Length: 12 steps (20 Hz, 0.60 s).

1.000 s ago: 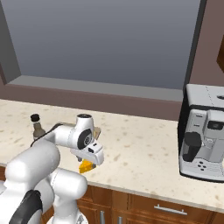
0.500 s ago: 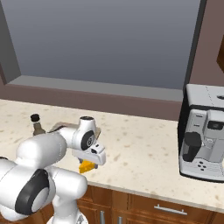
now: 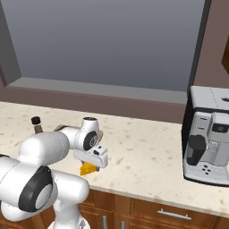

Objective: Retrieve the reheated potato from the microwave, then place the potato, cheese, and condiment on the cutting board.

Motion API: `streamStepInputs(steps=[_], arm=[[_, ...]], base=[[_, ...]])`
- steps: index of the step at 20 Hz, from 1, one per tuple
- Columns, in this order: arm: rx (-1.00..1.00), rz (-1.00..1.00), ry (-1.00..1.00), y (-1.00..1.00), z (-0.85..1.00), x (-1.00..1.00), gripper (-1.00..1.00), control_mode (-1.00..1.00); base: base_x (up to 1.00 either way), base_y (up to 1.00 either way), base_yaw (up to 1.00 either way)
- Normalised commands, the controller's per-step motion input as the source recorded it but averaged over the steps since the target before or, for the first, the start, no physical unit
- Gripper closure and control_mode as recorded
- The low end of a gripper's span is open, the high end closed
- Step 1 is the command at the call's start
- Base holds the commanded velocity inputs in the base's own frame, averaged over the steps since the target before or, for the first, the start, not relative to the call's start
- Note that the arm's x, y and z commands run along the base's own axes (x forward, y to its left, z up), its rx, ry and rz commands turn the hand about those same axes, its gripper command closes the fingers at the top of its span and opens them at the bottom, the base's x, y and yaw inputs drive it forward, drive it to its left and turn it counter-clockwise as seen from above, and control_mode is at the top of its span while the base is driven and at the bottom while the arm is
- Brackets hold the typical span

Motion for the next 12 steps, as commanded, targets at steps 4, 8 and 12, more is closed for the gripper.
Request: streamStepInputs(steps=[4, 8, 12], arm=[[0.01, 0.0, 0.0, 0.28, 0.27, -0.08, 1.0, -1.0], [0.0, 0.06, 0.0, 0.29, 0.4, 0.17, 1.0, -1.0], [0.03, 0.15, 0.0, 0.17, 0.38, 0.33, 1.0, -1.0]], base=[[0.0, 0.0, 0.0], [0.0, 0.0, 0.0], [0.0, 0.0, 0.0]])
